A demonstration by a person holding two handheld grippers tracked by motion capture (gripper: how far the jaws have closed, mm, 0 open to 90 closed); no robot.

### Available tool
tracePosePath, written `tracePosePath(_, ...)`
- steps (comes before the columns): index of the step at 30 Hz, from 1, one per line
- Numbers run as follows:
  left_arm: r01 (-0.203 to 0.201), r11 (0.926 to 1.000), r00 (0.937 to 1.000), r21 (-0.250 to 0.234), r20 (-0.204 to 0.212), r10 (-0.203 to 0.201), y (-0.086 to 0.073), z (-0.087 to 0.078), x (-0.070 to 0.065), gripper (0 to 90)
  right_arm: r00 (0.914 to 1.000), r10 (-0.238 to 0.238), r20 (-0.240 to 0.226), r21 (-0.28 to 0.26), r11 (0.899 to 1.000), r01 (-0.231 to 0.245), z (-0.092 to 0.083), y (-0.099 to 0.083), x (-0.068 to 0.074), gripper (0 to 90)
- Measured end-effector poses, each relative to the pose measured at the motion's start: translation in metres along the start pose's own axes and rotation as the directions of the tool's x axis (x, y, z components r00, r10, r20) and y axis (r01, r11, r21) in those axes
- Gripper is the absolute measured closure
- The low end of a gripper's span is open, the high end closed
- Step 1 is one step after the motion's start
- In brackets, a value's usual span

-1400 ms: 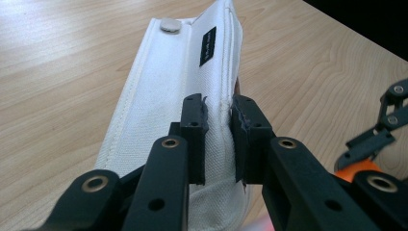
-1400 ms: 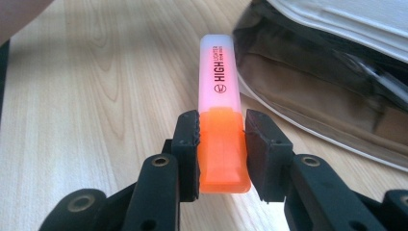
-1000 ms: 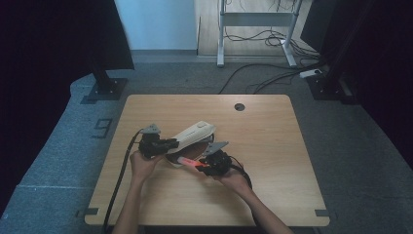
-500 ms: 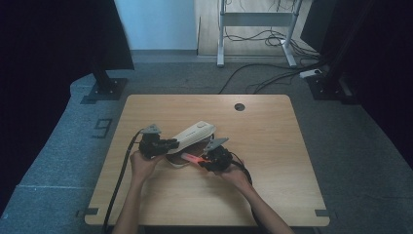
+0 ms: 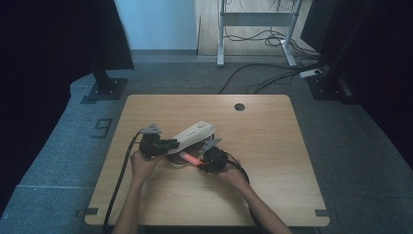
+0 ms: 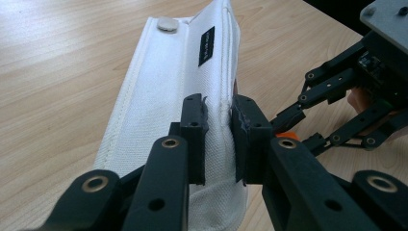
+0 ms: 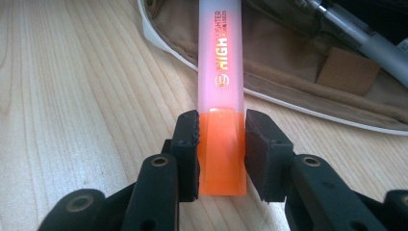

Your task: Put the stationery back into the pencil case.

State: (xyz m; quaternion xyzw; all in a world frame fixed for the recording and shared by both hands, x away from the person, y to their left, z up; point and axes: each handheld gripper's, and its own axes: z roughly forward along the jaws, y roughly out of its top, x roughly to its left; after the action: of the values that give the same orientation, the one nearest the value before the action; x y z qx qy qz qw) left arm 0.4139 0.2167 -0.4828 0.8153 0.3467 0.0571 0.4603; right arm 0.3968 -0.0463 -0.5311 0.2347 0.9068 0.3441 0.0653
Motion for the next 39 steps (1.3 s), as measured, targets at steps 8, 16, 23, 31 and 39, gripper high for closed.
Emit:
tracePosePath(8, 0.0, 1.0, 1.0, 0.002, 0.0, 0.0, 0.0, 0.0, 0.0, 76.3, 0.9999, -0.011, -0.001, 0.016, 1.0, 0.011, 0.004, 0.002, 0.001, 65.7)
tracePosePath(16, -0.002, 1.0, 1.0, 0.004, -0.002, 0.002, 0.0, 0.001, -0.001, 76.3, 0.9999, -0.003, 0.014, -0.008, 1.0, 0.003, 0.005, 0.004, 0.001, 65.9)
tracePosePath(23, -0.001, 1.0, 1.0, 0.0, -0.005, 0.001, 0.0, 0.0, -0.001, 76.3, 0.9996, -0.003, 0.027, -0.015, 1.0, 0.004, 0.005, 0.01, 0.0, 66.0)
tracePosePath(31, 0.002, 1.0, 1.0, -0.002, 0.0, -0.002, 0.0, -0.001, -0.001, 76.5, 0.9995, -0.004, 0.031, -0.024, 1.0, 0.005, 0.003, 0.011, 0.0, 66.0)
tracePosePath(39, 0.004, 1.0, 1.0, -0.005, 0.009, -0.004, 0.0, -0.001, -0.001, 76.6, 0.9991, -0.005, 0.043, -0.024, 1.0, 0.006, 0.004, 0.02, -0.004, 66.0)
